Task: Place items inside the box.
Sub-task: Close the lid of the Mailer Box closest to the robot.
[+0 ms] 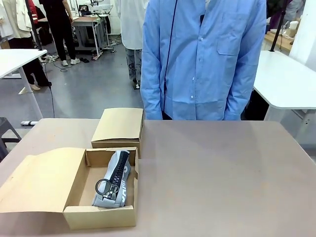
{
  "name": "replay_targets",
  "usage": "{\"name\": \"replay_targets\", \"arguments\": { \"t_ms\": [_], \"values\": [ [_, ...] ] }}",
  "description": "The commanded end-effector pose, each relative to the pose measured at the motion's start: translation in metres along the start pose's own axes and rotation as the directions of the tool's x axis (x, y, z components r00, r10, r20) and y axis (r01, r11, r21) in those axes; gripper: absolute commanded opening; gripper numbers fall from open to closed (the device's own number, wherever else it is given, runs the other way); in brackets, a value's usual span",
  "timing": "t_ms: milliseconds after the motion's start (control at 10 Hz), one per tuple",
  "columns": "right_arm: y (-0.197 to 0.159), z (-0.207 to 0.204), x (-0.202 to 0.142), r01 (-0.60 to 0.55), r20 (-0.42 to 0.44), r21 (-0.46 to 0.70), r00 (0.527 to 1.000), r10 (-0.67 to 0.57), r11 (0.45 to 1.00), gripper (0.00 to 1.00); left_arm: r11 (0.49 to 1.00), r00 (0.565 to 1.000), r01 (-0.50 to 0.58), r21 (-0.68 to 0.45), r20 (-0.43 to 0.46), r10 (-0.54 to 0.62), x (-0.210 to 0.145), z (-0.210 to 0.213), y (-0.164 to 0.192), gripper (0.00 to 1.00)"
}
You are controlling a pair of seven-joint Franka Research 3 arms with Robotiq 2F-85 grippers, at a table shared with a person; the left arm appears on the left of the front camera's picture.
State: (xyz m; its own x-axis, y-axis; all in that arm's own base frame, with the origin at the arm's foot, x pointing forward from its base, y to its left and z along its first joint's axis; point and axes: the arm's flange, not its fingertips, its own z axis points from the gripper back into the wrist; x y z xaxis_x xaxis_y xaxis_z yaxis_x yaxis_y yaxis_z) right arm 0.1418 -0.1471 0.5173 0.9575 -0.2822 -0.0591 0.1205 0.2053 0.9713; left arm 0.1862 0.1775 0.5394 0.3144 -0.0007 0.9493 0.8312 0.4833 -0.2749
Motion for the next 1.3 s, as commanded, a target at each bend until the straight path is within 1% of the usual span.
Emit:
{"name": "replay_targets", "arguments": {
  "t_ms": [0, 100, 200, 300, 400, 500, 600, 700, 800, 900, 1000, 1100, 1200],
  "values": [
    [0.001, 0.002, -0.002, -0.026, 0.001, 0.015, 1.000, 0.026, 1.000, 1.00, 0.994, 0.993, -0.105, 0.017, -0.046, 0.106, 0.025, -0.017, -0.023, 1.00],
    [0.001, 0.002, -0.002, -0.026, 0.001, 0.015, 1.000, 0.026, 1.000, 1.00, 0.994, 0.993, -0.105, 0.017, -0.046, 0.106, 0.025, -0.017, -0.023, 1.00],
    [0.001, 0.002, -0.002, -0.026, 0.001, 0.015, 1.000, 0.026, 1.000, 1.00, 0.999, 0.999, -0.035, 0.007, -0.024, 0.035, 0.007, -0.007, -0.005, 1.00],
    [0.001, 0.002, -0.002, -0.026, 0.001, 0.015, 1.000, 0.026, 1.000, 1.00, 0.990, 0.976, 0.129, -0.049, -0.169, -0.135, -0.012, -0.011, 0.008, 1.00],
    [0.001, 0.002, -0.002, -0.026, 0.001, 0.015, 1.000, 0.026, 1.000, 1.00, 0.949, 0.905, 0.313, -0.020, -0.298, -0.305, -0.043, -0.015, 0.035, 1.00],
    [0.001, 0.002, -0.002, -0.026, 0.001, 0.015, 1.000, 0.026, 1.000, 1.00, 0.930, 0.829, 0.328, -0.167, -0.421, -0.368, -0.066, -0.018, 0.062, 1.00],
    [0.001, 0.002, -0.002, -0.026, 0.001, 0.015, 1.000, 0.026, 1.000, 1.00, 0.907, 0.774, 0.368, -0.204, -0.473, -0.420, -0.086, -0.021, 0.074, 1.00],
    [0.001, 0.002, -0.002, -0.026, 0.001, 0.015, 1.000, 0.026, 1.000, 1.00, 0.870, 0.732, 0.434, -0.234, -0.471, -0.492, -0.105, -0.023, 0.075, 1.00],
    [0.001, 0.002, -0.002, -0.026, 0.001, 0.015, 1.000, 0.026, 1.000, 1.00, 0.853, 0.734, 0.446, -0.271, -0.435, -0.522, -0.120, -0.025, 0.077, 1.00],
    [0.001, 0.002, -0.002, -0.026, 0.001, 0.015, 1.000, 0.026, 1.000, 1.00, 0.818, 0.726, 0.523, -0.241, -0.377, -0.575, -0.124, -0.033, 0.088, 1.00],
    [0.001, 0.002, -0.002, -0.026, 0.001, 0.015, 1.000, 0.026, 1.000, 1.00, 0.877, 0.723, 0.390, -0.280, -0.497, -0.480, -0.096, -0.020, 0.084, 1.00],
    [0.001, 0.002, -0.002, -0.026, 0.001, 0.015, 1.000, 0.026, 1.000, 1.00, 0.877, 0.723, 0.390, -0.280, -0.497, -0.480, -0.096, -0.020, 0.084, 1.00],
    [0.001, 0.002, -0.002, -0.026, 0.001, 0.015, 1.000, 0.026, 1.000, 1.00, 0.850, 0.708, 0.447, -0.280, -0.471, -0.527, -0.107, -0.017, 0.098, 1.00]
  ]
}}
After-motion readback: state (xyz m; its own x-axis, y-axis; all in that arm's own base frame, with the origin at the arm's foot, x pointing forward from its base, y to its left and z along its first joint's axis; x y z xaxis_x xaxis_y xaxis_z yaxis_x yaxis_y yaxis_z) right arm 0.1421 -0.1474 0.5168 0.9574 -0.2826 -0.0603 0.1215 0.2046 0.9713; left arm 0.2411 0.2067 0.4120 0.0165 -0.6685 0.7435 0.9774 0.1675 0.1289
